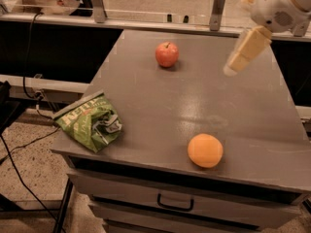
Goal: Move apple near orange
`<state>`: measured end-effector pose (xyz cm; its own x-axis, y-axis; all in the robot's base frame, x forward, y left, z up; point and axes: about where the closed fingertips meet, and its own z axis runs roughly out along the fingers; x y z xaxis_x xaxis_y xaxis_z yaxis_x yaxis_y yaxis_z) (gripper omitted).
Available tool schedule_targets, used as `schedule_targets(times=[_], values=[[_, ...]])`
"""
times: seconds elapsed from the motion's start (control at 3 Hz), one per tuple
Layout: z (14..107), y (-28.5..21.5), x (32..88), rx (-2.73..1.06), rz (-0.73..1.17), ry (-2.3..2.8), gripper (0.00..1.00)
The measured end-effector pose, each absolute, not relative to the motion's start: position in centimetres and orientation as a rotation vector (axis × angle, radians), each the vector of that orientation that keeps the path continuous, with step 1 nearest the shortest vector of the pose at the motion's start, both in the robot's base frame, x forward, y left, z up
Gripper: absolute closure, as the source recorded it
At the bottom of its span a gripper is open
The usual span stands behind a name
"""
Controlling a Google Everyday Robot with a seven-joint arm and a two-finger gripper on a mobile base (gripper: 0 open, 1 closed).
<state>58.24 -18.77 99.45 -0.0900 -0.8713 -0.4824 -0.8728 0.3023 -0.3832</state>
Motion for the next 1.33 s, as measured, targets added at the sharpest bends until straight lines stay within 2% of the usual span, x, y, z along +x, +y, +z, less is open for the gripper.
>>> schedule_targets(times=[0.67,1.33], values=[[97.8,-14.9,69.8,-1.223,0.238,1.832,0.00],[93.4,-10.4,75.8,-1.032,0.406,1.856,0.00]])
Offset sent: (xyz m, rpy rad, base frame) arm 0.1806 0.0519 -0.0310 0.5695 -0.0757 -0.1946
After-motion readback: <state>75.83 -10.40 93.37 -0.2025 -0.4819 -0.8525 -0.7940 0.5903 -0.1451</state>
